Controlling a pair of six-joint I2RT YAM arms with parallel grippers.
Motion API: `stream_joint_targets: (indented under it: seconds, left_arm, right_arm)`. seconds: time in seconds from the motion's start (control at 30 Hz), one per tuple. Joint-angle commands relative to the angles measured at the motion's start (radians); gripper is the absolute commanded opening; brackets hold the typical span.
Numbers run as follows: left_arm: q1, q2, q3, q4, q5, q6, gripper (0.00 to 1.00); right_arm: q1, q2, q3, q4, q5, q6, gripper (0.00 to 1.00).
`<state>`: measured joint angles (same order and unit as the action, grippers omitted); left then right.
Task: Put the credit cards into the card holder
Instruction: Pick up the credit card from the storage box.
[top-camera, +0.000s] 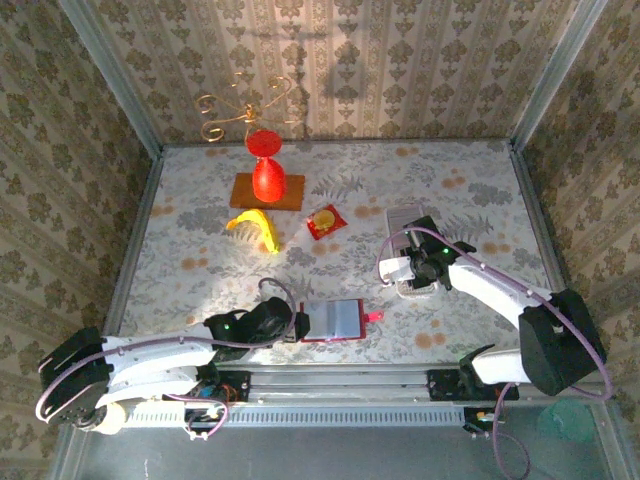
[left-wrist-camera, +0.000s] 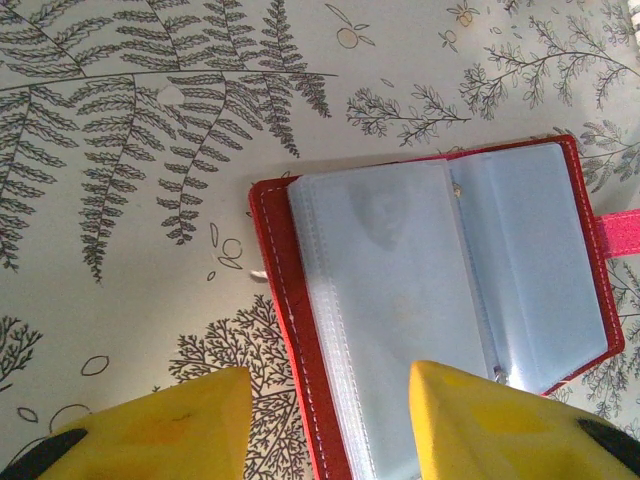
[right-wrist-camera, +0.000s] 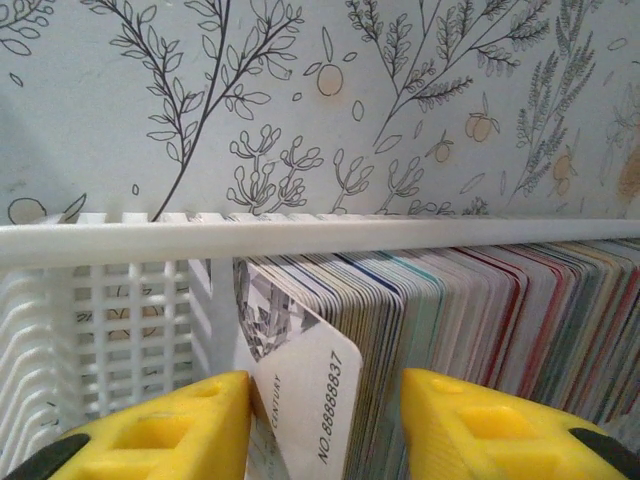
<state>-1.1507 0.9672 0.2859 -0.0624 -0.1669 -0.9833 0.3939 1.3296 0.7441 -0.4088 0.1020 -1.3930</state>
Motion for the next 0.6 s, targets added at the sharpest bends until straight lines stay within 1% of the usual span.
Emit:
stream_joint_targets:
  seconds: [0.0, 0.4, 0.57]
  left_arm:
    - [0.002, 0.004, 0.004, 0.001, 0.007, -0.005, 0.45]
    - [0.000, 0.037, 0.018, 0.012, 0.018, -0.003, 0.44]
    - [0.000, 0.039, 0.024, 0.009, 0.018, -0.002, 0.44]
  right_arm:
    - [0.006, -0.040, -0.009, 0.029, 0.039, -0.017, 0.41]
    - [0.016, -0.086, -0.020, 0.015, 0.046, -0.005, 0.26]
    - [0.030, -0.125, -0.022, -0.018, 0.042, 0.017, 0.21]
